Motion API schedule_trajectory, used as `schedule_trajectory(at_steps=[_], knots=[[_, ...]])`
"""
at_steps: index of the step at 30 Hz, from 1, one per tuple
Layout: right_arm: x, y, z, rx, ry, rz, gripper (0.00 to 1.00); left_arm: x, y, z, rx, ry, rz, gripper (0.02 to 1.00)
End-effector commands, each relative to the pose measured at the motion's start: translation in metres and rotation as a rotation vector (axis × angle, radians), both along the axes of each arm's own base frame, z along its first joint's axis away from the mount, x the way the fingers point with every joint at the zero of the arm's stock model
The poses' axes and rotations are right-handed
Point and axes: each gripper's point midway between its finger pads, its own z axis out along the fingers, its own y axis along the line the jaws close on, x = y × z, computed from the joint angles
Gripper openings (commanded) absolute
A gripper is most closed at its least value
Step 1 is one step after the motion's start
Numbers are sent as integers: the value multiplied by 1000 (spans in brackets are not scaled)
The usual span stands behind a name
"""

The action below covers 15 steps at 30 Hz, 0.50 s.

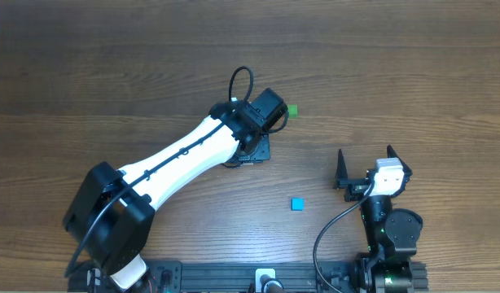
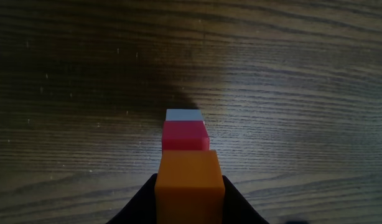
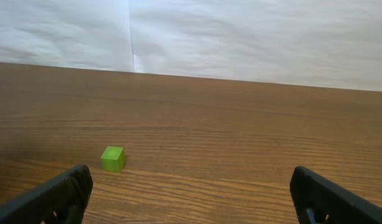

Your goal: Stack Cubes

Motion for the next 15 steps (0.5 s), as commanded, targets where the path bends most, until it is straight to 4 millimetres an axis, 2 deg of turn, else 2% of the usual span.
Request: schedule_trajectory(at_steps=[1, 15], knots=[[0, 2, -2, 10, 0, 10, 993, 4, -6, -1, -4, -2, 2, 42], [0, 2, -2, 10, 0, 10, 993, 5, -5, -7, 3, 10, 6, 40]])
